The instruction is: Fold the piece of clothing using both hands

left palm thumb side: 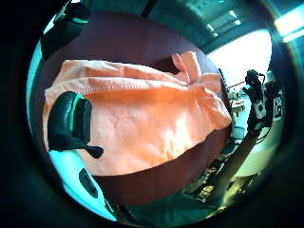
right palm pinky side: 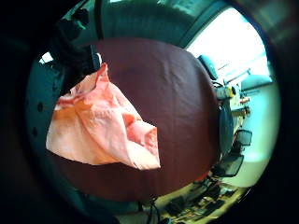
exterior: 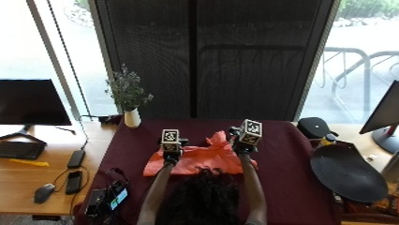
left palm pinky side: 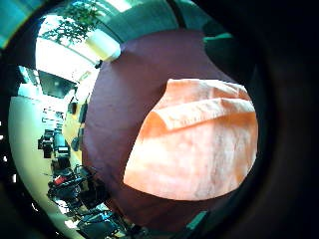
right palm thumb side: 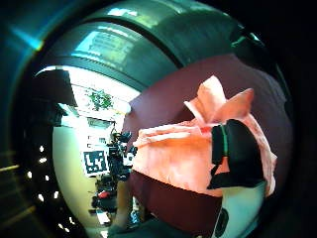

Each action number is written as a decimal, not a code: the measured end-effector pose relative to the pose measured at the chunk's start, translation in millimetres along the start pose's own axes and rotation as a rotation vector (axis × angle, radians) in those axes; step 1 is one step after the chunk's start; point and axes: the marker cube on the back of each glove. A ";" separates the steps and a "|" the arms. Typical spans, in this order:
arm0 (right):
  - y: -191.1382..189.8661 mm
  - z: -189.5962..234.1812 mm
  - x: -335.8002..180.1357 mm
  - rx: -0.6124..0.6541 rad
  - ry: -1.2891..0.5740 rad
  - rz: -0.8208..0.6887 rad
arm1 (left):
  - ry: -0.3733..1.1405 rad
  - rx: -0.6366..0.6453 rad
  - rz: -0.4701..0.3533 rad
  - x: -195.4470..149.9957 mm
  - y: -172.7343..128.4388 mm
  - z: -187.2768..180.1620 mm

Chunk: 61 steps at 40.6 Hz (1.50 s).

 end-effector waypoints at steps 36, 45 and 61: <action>134.3 66.1 120.8 -0.245 -0.451 0.672 | 0.164 -0.416 0.073 16.6 71.2 95.6; 135.4 30.2 91.5 -0.256 -0.518 0.752 | 0.140 -0.434 0.044 13.4 72.0 95.4; 55.1 -12.0 -73.4 -0.117 -0.507 0.285 | 0.207 -0.450 -0.026 -24.0 62.8 18.1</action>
